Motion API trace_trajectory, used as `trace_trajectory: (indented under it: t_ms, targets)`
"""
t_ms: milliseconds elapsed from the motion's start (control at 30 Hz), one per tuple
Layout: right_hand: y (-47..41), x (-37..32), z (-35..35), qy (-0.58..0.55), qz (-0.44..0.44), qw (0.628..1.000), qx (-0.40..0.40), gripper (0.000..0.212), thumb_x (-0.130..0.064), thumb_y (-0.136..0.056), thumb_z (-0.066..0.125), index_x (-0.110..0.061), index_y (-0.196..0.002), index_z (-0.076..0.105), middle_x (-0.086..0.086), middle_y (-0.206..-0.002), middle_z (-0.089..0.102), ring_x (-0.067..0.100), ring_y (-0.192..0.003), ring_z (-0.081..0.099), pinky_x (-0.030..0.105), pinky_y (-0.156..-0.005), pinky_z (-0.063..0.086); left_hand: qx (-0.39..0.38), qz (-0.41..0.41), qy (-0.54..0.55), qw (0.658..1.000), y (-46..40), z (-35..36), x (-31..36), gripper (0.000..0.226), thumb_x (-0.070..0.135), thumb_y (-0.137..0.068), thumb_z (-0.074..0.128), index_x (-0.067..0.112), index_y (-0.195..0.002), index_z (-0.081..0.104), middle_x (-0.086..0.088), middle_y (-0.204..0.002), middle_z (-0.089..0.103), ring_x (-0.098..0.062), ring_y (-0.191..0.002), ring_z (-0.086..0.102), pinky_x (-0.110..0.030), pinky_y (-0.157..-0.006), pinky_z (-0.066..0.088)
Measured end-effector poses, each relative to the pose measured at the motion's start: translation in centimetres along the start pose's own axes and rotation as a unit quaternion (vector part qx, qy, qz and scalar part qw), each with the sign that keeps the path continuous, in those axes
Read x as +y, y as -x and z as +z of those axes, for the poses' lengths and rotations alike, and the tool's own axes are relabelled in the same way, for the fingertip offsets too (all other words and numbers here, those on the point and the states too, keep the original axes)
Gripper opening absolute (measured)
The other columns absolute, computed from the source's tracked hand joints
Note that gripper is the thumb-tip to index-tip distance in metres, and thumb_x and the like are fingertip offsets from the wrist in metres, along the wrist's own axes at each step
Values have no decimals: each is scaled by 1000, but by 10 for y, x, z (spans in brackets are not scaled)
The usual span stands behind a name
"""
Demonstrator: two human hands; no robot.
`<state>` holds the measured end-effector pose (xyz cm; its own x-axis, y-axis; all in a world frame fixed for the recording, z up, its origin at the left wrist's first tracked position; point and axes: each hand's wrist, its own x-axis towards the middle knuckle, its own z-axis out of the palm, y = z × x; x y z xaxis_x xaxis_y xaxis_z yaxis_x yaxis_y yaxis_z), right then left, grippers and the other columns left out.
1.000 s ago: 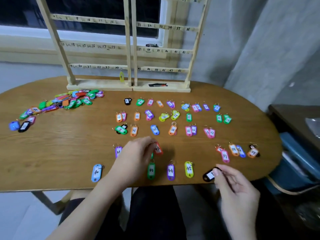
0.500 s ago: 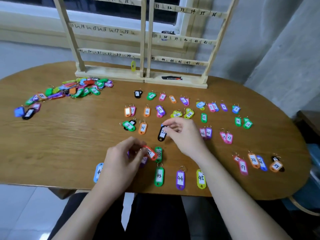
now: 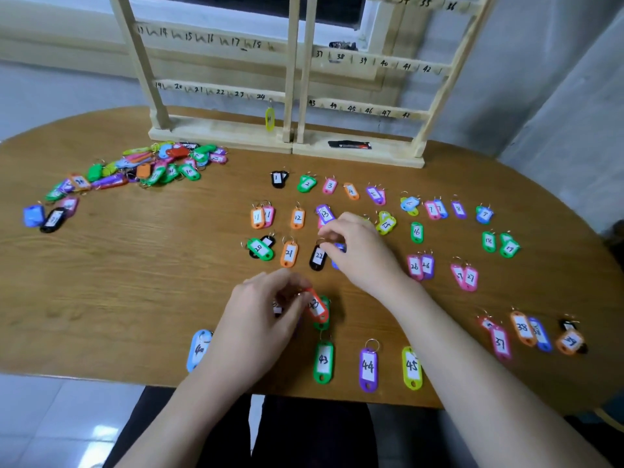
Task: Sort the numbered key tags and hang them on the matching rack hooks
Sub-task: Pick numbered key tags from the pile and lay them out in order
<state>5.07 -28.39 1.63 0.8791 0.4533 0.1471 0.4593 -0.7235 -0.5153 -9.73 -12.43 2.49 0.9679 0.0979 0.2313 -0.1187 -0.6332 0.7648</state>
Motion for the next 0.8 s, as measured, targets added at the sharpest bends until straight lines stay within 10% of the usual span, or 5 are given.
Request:
trace_trajectory:
  t_ms: [333,800]
  targets:
    - [104,11,-81,-42,37,978,202,8,-9,-90,73,-16,-88,76,-7,-77,63,15,-67,53,12,-59,36,-116,44,2,992,-27,39,29,8,28,-93,68,36,-93,67,17,-84,65,-2,-83,60,-16,-71,45]
    - [220,23,-97,-33,136,954,265,8,-7,-91,73,-14,-88,76,-19,-73,64,-2,-72,63,4,-65,42,-225,130,20,966,-29,100,72,7,26,-96,67,31,-97,70,15,-86,68,-5,-83,62,-23,-75,49]
